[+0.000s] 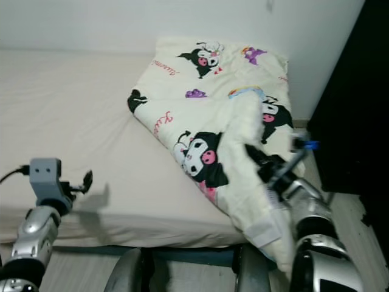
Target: Clean up the room
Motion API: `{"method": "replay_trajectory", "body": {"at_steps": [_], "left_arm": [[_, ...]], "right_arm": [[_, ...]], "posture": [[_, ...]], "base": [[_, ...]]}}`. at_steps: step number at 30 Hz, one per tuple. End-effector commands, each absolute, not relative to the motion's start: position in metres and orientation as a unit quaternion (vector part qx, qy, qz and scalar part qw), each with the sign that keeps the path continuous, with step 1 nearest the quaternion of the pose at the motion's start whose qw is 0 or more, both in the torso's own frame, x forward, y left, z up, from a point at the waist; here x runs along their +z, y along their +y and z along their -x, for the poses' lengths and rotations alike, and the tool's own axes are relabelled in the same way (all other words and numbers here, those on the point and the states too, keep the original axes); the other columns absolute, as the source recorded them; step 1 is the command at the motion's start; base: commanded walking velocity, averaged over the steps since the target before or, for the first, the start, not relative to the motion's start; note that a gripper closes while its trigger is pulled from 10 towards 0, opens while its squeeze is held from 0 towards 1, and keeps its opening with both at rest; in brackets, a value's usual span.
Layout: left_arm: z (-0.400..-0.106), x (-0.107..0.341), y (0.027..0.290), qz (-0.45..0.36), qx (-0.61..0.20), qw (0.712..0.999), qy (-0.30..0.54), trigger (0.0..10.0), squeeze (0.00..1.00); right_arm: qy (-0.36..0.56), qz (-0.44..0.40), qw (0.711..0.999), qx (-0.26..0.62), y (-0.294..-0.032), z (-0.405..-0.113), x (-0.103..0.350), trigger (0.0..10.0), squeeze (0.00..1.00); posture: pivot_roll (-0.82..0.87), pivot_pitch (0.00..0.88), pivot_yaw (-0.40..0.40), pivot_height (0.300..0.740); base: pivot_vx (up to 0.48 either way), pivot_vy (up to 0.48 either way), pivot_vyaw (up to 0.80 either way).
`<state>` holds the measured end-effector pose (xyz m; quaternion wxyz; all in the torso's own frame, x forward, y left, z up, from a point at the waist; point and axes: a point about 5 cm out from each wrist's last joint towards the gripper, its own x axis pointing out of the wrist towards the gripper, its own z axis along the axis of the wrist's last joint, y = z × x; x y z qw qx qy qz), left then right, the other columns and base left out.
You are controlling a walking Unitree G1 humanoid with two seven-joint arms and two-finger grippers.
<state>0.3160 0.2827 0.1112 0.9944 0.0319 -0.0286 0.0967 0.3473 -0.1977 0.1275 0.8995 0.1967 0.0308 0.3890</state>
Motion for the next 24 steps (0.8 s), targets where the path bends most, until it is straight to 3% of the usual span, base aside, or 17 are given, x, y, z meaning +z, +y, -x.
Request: {"method": "replay_trajectory", "body": {"at_steps": [1, 2, 3, 5, 6, 7, 8, 10, 17, 18, 19, 23, 24], "left_arm": [[-0.318, 0.125, 0.292, -0.035, 0.112, 0.992, -0.049, 10.0, 0.00], [-0.322, 0.137, 0.292, -0.035, 0.111, 0.991, -0.069, 10.0, 0.00], [-0.322, 0.137, 0.292, -0.035, 0.111, 0.991, -0.069, 10.0, 0.00], [-0.328, 0.152, 0.287, -0.033, 0.107, 0.989, -0.098, 10.0, 0.00], [-0.328, 0.152, 0.287, -0.033, 0.107, 0.989, -0.098, 10.0, 0.00], [-0.333, 0.158, 0.278, -0.033, 0.097, 0.988, -0.112, 10.0, 0.00], [-0.333, 0.158, 0.278, -0.033, 0.097, 0.988, -0.112, 10.0, 0.00], [-0.335, 0.159, 0.268, -0.032, 0.084, 0.989, -0.119, 10.0, 0.00], [-0.338, 0.154, 0.248, -0.015, 0.037, 0.993, -0.112, 10.0, 0.00], [-0.339, 0.154, 0.243, -0.011, 0.020, 0.993, -0.113, 10.0, 0.00], [-0.340, 0.156, 0.237, -0.013, -0.002, 0.993, -0.115, 10.0, 0.00], [-0.341, 0.161, 0.233, -0.021, -0.013, 0.992, -0.121, 10.0, 0.00], [-0.342, 0.165, 0.232, -0.020, -0.017, 0.992, -0.127, 10.0, 0.00]], "right_arm": [[0.078, -0.150, 0.868, 0.468, -0.174, -0.334, 0.112, 0.0, 0.00], [0.115, -0.110, 0.830, 0.534, -0.152, -0.318, 0.099, 0.0, 0.00], [0.115, -0.110, 0.830, 0.534, -0.152, -0.318, 0.099, 0.0, 0.00], [0.185, -0.047, 0.748, 0.636, -0.121, -0.283, 0.073, 0.0, 0.00], [0.185, -0.047, 0.748, 0.636, -0.121, -0.283, 0.073, 0.0, 0.00], [0.258, 0.027, 0.675, 0.691, -0.112, -0.250, 0.042, 0.0, 0.00], [0.258, 0.027, 0.675, 0.691, -0.112, -0.250, 0.042, 0.0, 0.00], [0.303, 0.074, 0.639, 0.704, -0.114, -0.233, 0.022, 0.0, 0.00], [0.345, 0.167, 0.676, 0.629, -0.138, -0.240, 0.004, 0.0, 0.00], [0.343, 0.180, 0.699, 0.601, -0.142, -0.246, 0.005, 10.0, 0.00], [0.340, 0.192, 0.733, 0.557, -0.147, -0.256, 0.008, 10.0, 0.00], [0.330, 0.192, 0.757, 0.530, -0.150, -0.263, 0.011, 10.0, 0.00], [0.319, 0.180, 0.775, 0.515, -0.150, -0.268, 0.015, 10.0, 0.74]], "posture": [[0.10, 0.117, -0.020, 0.525], [0.10, 0.113, -0.024, 0.525], [0.10, 0.113, -0.024, 0.525], [0.09, 0.109, -0.029, 0.525], [0.09, 0.109, -0.029, 0.525], [0.08, 0.103, -0.035, 0.525], [0.08, 0.103, -0.035, 0.525], [0.08, 0.100, -0.039, 0.525], [0.06, 0.096, -0.039, 0.525], [0.06, 0.096, -0.041, 0.525], [0.06, 0.095, -0.043, 0.525], [0.06, 0.093, -0.046, 0.525], [0.06, 0.090, -0.050, 0.525]], "base": [[0.000, 0.000, 0.00], [0.000, 0.000, 0.00], [0.000, 0.000, 0.00], [0.000, 0.000, 0.00], [0.000, 0.000, 0.00], [0.000, 0.000, 0.00], [0.000, 0.000, 0.00], [0.000, 0.000, 0.00], [0.000, 0.000, 0.00], [0.000, 0.000, 0.00], [0.000, 0.000, 0.00], [0.000, 0.000, 0.00], [0.000, 0.000, 0.00]]}}
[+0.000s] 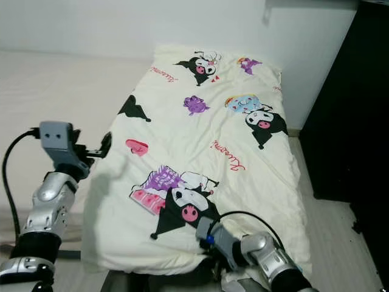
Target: Clean up the room
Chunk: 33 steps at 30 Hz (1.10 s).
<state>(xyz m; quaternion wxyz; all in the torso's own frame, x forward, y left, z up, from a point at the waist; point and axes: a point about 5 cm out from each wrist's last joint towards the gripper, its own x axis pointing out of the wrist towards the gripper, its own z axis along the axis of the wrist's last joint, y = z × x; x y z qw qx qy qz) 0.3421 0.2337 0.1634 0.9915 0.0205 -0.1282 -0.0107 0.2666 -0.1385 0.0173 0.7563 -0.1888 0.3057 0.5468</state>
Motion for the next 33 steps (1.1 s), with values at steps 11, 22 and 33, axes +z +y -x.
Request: {"method": "replay_trajectory", "body": {"at_steps": [11, 22, 33], "left_arm": [[-0.338, 0.161, 0.197, -0.069, -0.187, 0.975, -0.098, 10.0, 0.00], [-0.333, 0.116, 0.188, -0.352, -0.243, 0.903, 0.026, 10.0, 0.00], [-0.318, 0.067, 0.228, -0.419, -0.169, 0.877, 0.166, 10.0, 0.00]], "right_arm": [[0.267, 0.048, 0.791, 0.549, -0.131, -0.272, 0.030, 10.0, 1.00], [0.197, -0.046, 0.743, 0.638, -0.111, -0.264, 0.072, 10.0, 1.00], [0.109, -0.044, 0.849, 0.515, -0.145, -0.291, 0.112, 10.0, 0.00]], "posture": [[0.05, 0.071, -0.059, 0.525], [0.04, 0.049, -0.063, 0.525], [0.03, 0.039, -0.074, 0.525]], "base": [[0.000, 0.000, 0.00], [0.000, 0.000, 0.00], [0.000, 0.000, 0.00]]}}
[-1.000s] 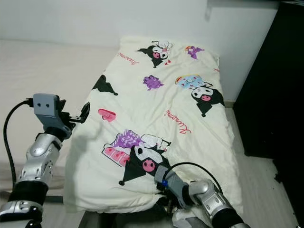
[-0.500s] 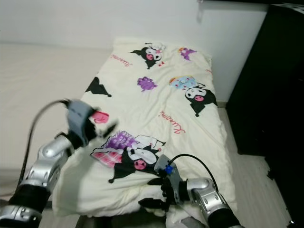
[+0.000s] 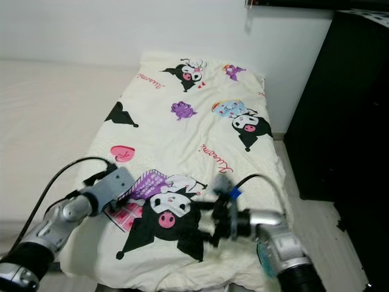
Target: Clean up the room
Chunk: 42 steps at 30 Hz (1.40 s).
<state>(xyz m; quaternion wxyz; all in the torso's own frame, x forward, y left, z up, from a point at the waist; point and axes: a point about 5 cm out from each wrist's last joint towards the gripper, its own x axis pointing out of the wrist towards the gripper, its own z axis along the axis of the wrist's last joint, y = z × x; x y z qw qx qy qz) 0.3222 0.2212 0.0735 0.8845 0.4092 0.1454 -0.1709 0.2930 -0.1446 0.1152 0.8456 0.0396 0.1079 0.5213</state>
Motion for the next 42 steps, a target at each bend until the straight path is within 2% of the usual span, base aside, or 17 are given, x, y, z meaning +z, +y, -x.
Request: {"method": "replay_trajectory", "body": {"at_steps": [1, 2, 3, 4, 5, 6, 8, 12, 13, 17, 21, 27, 31, 38, 39, 42], "left_arm": [[-0.314, 0.059, 0.233, -0.405, -0.154, 0.882, 0.185, 10.0, 0.00], [-0.311, 0.053, 0.236, -0.333, -0.124, 0.913, 0.198, 10.0, 0.00], [-0.309, 0.048, 0.237, -0.279, -0.103, 0.933, 0.203, 10.0, 0.00], [-0.309, 0.048, 0.237, -0.279, -0.103, 0.933, 0.203, 10.0, 0.00], [-0.309, 0.046, 0.235, -0.128, -0.050, 0.974, 0.181, 10.0, 0.00], [-0.309, 0.046, 0.235, -0.128, -0.050, 0.974, 0.181, 10.0, 0.00], [-0.316, 0.054, 0.233, -0.032, -0.005, 0.990, 0.138, 10.0, 0.00], [-0.324, 0.068, 0.232, 0.007, 0.025, 0.994, 0.102, 10.0, 0.00], [-0.334, 0.083, 0.233, 0.031, 0.051, 0.996, 0.072, 10.0, 0.00], [-0.341, 0.093, 0.233, 0.030, 0.060, 0.996, 0.055, 10.0, 0.00], [-0.348, 0.114, 0.231, 0.009, 0.040, 0.999, -0.002, 10.0, 0.00], [-0.348, 0.119, 0.243, -0.001, 0.062, 0.998, -0.011, 10.0, 0.00], [-0.341, 0.110, 0.259, -0.014, 0.096, 0.995, 0.015, 10.0, 0.00], [-0.331, 0.089, 0.264, -0.025, 0.109, 0.992, 0.053, 10.0, 0.00], [-0.321, 0.070, 0.266, -0.008, 0.123, 0.988, 0.090, 10.0, 0.00], [-0.316, 0.062, 0.267, -0.005, 0.129, 0.986, 0.108, 10.0, 0.00]], "right_arm": [[0.105, -0.064, 0.872, 0.474, -0.156, -0.300, 0.113, 10.0, 0.00], [0.101, -0.090, 0.896, 0.422, -0.171, -0.308, 0.113, 10.0, 0.00], [0.099, -0.108, 0.909, 0.390, -0.180, -0.312, 0.113, 10.0, 0.00], [0.099, -0.108, 0.909, 0.390, -0.180, -0.312, 0.113, 10.0, 0.00], [0.100, -0.136, 0.930, 0.328, -0.194, -0.313, 0.107, 10.0, 0.00], [0.100, -0.136, 0.930, 0.328, -0.194, -0.313, 0.107, 10.0, 0.00], [0.125, -0.162, 0.940, 0.274, -0.199, -0.309, 0.086, 10.0, 0.00], [0.141, -0.168, 0.940, 0.260, -0.198, -0.304, 0.075, 10.0, 0.00], [0.146, -0.166, 0.940, 0.260, -0.195, -0.303, 0.072, 10.0, 0.00], [0.148, -0.163, 0.941, 0.259, -0.193, -0.305, 0.071, 10.0, 0.00], [0.145, -0.159, 0.944, 0.251, -0.192, -0.314, 0.073, 10.0, 0.00], [0.153, -0.156, 0.944, 0.246, -0.193, -0.311, 0.067, 10.0, 0.00], [0.166, -0.155, 0.945, 0.237, -0.194, -0.307, 0.059, 10.0, 0.00], [0.195, -0.156, 0.944, 0.215, -0.198, -0.302, 0.042, 10.0, 0.00], [0.220, -0.162, 0.943, 0.192, -0.201, -0.295, 0.028, 10.0, 0.00], [0.231, -0.164, 0.942, 0.182, -0.202, -0.292, 0.022, 10.0, 0.00]], "posture": [[0.02, 0.034, -0.073, 0.525], [0.02, 0.030, -0.070, 0.525], [0.02, 0.030, -0.070, 0.525], [0.02, 0.030, -0.070, 0.525], [0.01, 0.021, -0.069, 0.535], [0.01, 0.021, -0.069, 0.535], [0.01, 0.003, -0.080, 0.545], [0.02, 0.000, -0.087, 0.555], [0.01, 0.000, -0.089, 0.565], [0.01, 0.000, -0.083, 0.575], [0.00, 0.000, -0.073, 0.595], [0.00, 0.000, -0.078, 0.615], [0.00, 0.000, -0.077, 0.635], [0.01, 0.000, -0.083, 0.655], [0.01, 0.000, -0.085, 0.665], [0.01, 0.000, -0.085, 0.670]], "base": [[0.000, 0.000, 0.00], [0.000, 0.000, 0.00], [0.000, 0.000, 0.00], [0.000, 0.000, 0.00], [0.000, 0.000, 0.00], [0.000, 0.000, 0.00], [0.000, 0.000, 0.00], [0.000, 0.000, 0.00], [-0.401, 0.000, 0.00], [-0.460, 0.000, 0.00], [0.000, 0.000, 0.00], [0.000, 0.000, 0.00], [0.000, 0.000, 0.00], [0.000, 0.000, 0.00], [0.000, 0.000, 0.00], [0.000, 0.000, 0.00]]}}
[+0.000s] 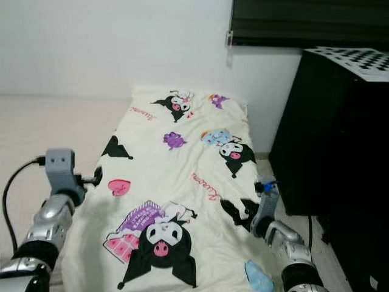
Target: Clean up the room
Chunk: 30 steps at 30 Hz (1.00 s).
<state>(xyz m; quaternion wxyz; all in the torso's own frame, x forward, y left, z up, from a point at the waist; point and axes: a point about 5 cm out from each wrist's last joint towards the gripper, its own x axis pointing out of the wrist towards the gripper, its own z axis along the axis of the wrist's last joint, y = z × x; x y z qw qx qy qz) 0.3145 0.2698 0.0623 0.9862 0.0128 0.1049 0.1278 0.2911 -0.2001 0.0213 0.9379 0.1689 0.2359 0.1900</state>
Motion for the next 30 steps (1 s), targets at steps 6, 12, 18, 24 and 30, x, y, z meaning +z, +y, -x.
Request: {"method": "replay_trajectory", "body": {"at_steps": [6, 12, 18, 24, 30], "left_arm": [[-0.276, 0.012, 0.272, 0.029, 0.162, 0.965, 0.204, 10.0, 0.00], [-0.255, -0.007, 0.278, 0.060, 0.188, 0.950, 0.241, 10.0, 0.00], [-0.243, -0.017, 0.279, 0.058, 0.194, 0.942, 0.268, 10.0, 0.00], [-0.227, -0.035, 0.268, 0.048, 0.180, 0.931, 0.313, 10.0, 0.00], [-0.179, -0.070, 0.255, 0.039, 0.176, 0.890, 0.419, 10.0, 0.00]], "right_arm": [[0.306, -0.174, 0.928, 0.125, -0.211, -0.258, -0.017, 10.0, 0.00], [0.341, -0.179, 0.917, 0.102, -0.215, -0.237, -0.035, 10.0, 0.00], [0.361, -0.184, 0.911, 0.080, -0.220, -0.225, -0.045, 10.0, 0.00], [0.395, -0.184, 0.899, 0.052, -0.220, -0.207, -0.058, 10.0, 0.00], [0.431, -0.186, 0.883, 0.016, -0.218, -0.182, -0.074, 10.0, 0.00]], "posture": [[0.02, 0.000, -0.087, 0.695], [0.02, 0.000, -0.087, 0.720], [0.01, 0.000, -0.087, 0.740], [0.01, 0.000, -0.089, 0.740], [0.01, 0.000, -0.087, 0.740]], "base": [[0.000, 0.000, 0.00], [0.000, 0.000, 0.00], [0.000, 0.000, 0.00], [0.000, 0.000, 0.00], [0.000, 0.000, 0.00]]}}
